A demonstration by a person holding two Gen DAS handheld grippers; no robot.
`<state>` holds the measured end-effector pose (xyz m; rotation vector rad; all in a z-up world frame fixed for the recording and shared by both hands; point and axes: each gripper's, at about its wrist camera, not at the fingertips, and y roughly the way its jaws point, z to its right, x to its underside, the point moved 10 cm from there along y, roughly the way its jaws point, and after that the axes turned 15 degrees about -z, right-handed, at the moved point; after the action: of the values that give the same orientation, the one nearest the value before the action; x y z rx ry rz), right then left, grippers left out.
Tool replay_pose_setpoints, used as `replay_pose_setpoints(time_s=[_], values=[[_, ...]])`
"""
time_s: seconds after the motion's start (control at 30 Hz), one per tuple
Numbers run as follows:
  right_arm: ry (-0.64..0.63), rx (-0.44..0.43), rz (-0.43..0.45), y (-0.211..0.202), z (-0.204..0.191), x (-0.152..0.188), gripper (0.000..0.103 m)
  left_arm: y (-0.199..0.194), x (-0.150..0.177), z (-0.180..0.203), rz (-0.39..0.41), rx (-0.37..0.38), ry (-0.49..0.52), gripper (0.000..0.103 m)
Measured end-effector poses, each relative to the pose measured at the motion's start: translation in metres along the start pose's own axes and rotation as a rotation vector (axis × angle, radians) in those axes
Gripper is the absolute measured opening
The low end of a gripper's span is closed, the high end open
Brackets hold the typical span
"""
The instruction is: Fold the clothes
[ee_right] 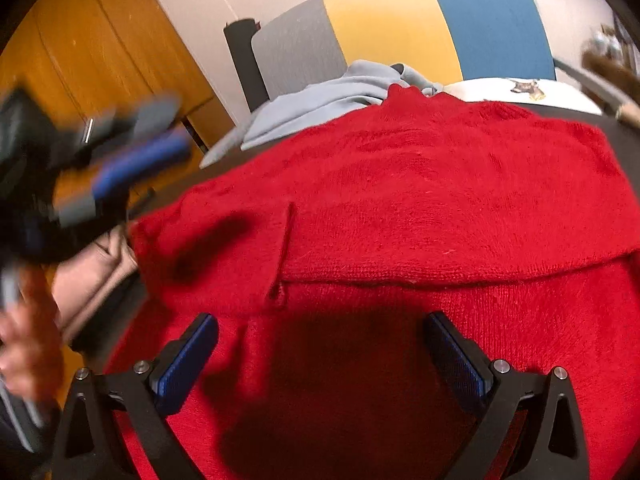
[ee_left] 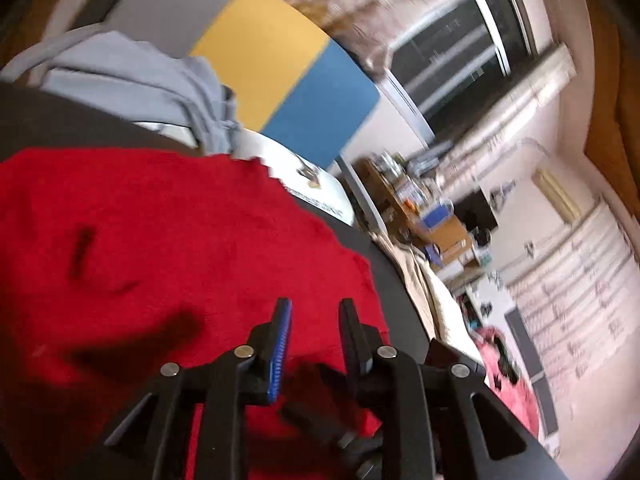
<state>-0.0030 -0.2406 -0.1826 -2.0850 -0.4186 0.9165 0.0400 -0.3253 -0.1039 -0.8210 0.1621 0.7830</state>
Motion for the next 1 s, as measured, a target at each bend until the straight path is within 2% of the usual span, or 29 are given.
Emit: replay_pose_setpoints(time_s=[0.13, 0.27, 0.33, 0.37, 0.4, 0.57, 0.63, 0.73, 0.77, 0.83, 0.9, 1.0], values=[[-0.006, 0.017, -0.014, 0.003, -0.003, -0.002, 0.103, -0.033, 0.027, -0.051, 0.056, -0.041, -0.115, 0.026], [-0.082, 0.117, -0.068, 0.009, -0.012, 0.002, 0.103, -0.045, 0.058, -0.1, 0.067, -0.113, -0.209, 0.027], [-0.124, 0.167, -0.052, 0.006, -0.019, 0.003, 0.099, -0.042, 0.068, -0.115, 0.059, -0.154, -0.224, 0.027], [-0.171, 0.211, -0.037, 0.003, -0.026, 0.002, 0.086, -0.04, 0.073, -0.121, 0.052, -0.166, -0.232, 0.027], [-0.241, 0.271, -0.021, 0.0, -0.037, 0.002, 0.079, -0.038, 0.077, -0.127, 0.047, -0.177, -0.244, 0.027], [-0.614, 0.412, -0.025, 0.009, -0.103, 0.005, 0.079, -0.042, 0.088, -0.136, 0.096, -0.176, -0.229, 0.025], [-0.72, 0.45, -0.04, 0.024, -0.121, 0.004, 0.077, -0.041, 0.089, -0.135, 0.113, -0.182, -0.21, 0.025], [-0.812, 0.478, -0.096, 0.053, -0.132, -0.007, 0.073, -0.043, 0.089, -0.135, 0.122, -0.165, -0.207, 0.025], [-0.828, 0.484, -0.116, 0.062, -0.132, -0.011, 0.068, -0.044, 0.088, -0.135, 0.125, -0.159, -0.207, 0.025], [-0.84, 0.472, -0.155, 0.075, -0.134, -0.017, 0.052, -0.045, 0.088, -0.135, 0.131, -0.148, -0.205, 0.024], [-0.813, 0.4, -0.212, 0.079, -0.138, -0.02, 0.007, -0.045, 0.088, -0.136, 0.135, -0.146, -0.199, 0.024], [-0.674, 0.182, -0.302, 0.07, -0.151, -0.03, 0.006, -0.046, 0.087, -0.136, 0.134, -0.161, -0.192, 0.024]])
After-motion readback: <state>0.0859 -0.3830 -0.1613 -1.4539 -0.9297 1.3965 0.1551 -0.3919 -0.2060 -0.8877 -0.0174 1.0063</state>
